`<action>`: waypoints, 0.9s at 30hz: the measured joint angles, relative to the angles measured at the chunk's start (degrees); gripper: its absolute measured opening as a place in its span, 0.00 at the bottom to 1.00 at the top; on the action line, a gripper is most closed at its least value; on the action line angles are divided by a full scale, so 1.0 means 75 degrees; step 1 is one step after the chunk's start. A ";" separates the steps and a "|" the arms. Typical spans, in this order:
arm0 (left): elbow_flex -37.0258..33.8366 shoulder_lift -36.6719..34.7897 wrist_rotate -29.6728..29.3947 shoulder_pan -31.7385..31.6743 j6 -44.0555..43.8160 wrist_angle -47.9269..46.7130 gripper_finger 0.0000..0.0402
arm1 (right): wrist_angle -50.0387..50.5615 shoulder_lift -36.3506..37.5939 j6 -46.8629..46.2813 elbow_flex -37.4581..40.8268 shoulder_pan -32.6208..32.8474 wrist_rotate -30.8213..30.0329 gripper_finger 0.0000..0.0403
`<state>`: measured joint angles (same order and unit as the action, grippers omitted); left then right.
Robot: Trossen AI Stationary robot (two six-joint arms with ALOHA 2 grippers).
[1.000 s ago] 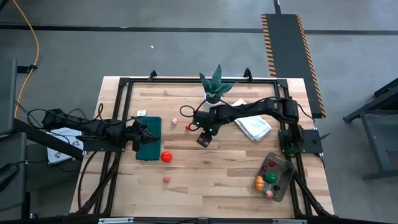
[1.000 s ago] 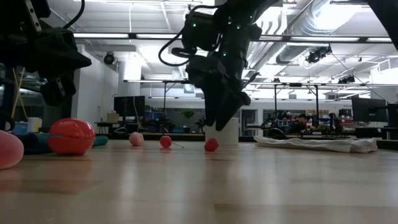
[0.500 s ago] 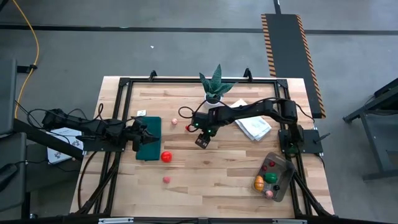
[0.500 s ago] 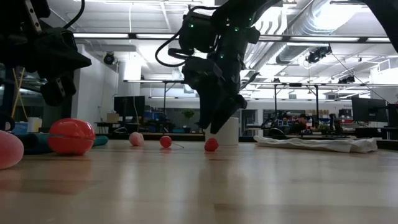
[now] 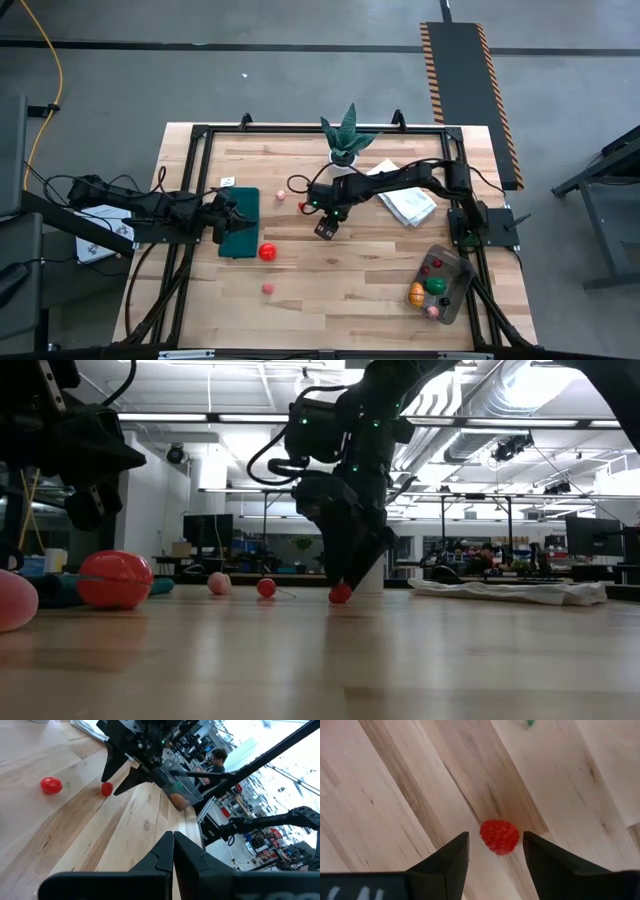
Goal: Pick and placing Produce into tupperware
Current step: Put the red raspberry into the black bin
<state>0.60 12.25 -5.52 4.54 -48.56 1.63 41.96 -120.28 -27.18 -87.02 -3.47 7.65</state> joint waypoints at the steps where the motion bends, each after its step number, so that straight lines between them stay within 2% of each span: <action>1: 0.0000 0.0002 0.0006 -0.0001 0.0000 -0.0003 0.00 | 0.0000 -0.0012 0.0000 0.0000 0.0003 0.0001 0.44; 27: 0.0000 0.0003 0.0012 -0.0003 0.0003 -0.0001 0.00 | -0.0263 -0.0179 -0.0146 0.0000 0.0030 -0.0045 0.44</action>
<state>0.60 12.27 -5.43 4.51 -48.53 1.62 39.99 -121.62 -28.27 -87.02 -3.25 7.31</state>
